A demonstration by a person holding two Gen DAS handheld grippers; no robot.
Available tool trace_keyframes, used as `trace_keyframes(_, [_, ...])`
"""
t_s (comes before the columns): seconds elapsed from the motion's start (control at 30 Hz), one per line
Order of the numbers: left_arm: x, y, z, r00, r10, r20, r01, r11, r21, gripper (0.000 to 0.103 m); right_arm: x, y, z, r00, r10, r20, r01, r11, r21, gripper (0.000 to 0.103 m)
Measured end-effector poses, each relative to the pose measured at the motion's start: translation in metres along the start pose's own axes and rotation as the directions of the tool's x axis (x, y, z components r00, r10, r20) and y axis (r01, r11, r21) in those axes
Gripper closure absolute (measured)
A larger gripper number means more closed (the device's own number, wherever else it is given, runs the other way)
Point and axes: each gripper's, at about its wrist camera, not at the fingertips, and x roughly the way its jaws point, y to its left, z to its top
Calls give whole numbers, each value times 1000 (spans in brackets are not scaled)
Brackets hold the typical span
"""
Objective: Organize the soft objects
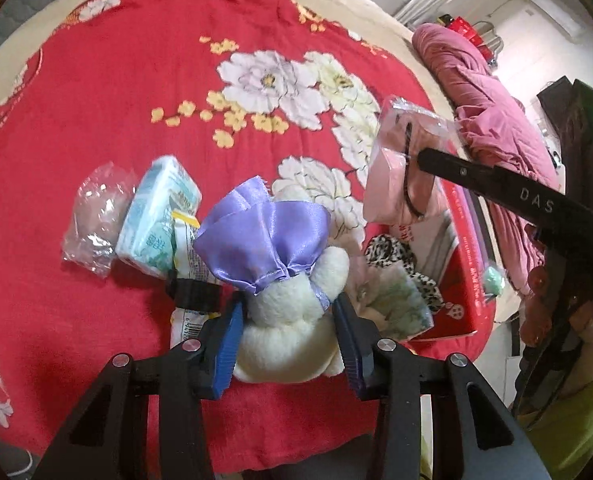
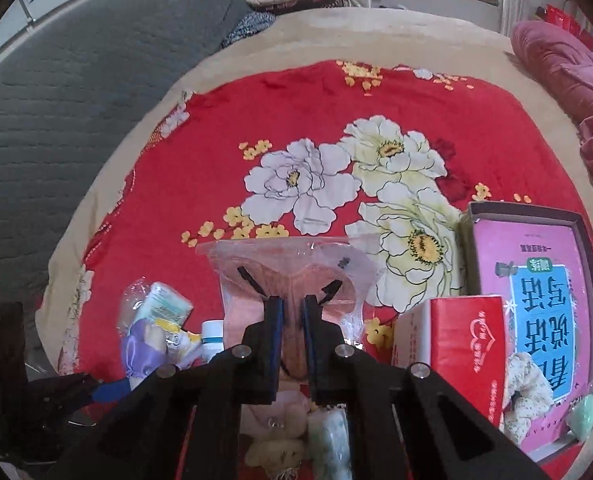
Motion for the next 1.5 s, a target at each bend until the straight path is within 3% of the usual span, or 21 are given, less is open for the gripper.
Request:
trace_keyframes(0.73, [-67, -85, -6, 990, -10, 141, -12, 988, 155, 57, -112, -4, -19, 987, -16, 161, 17, 1000, -6, 93])
trace_keyframes(1.13, [-71, -156, -14, 987, -70, 145, 29, 964, 266, 57, -180, -59, -50, 967, -84, 239, 65, 994, 87, 93])
trace_keyframes(1.5, [-58, -220, -25, 988, -101, 113, 54, 933, 355, 57, -215, -109, -76, 953, -152, 262, 111, 980, 164, 93])
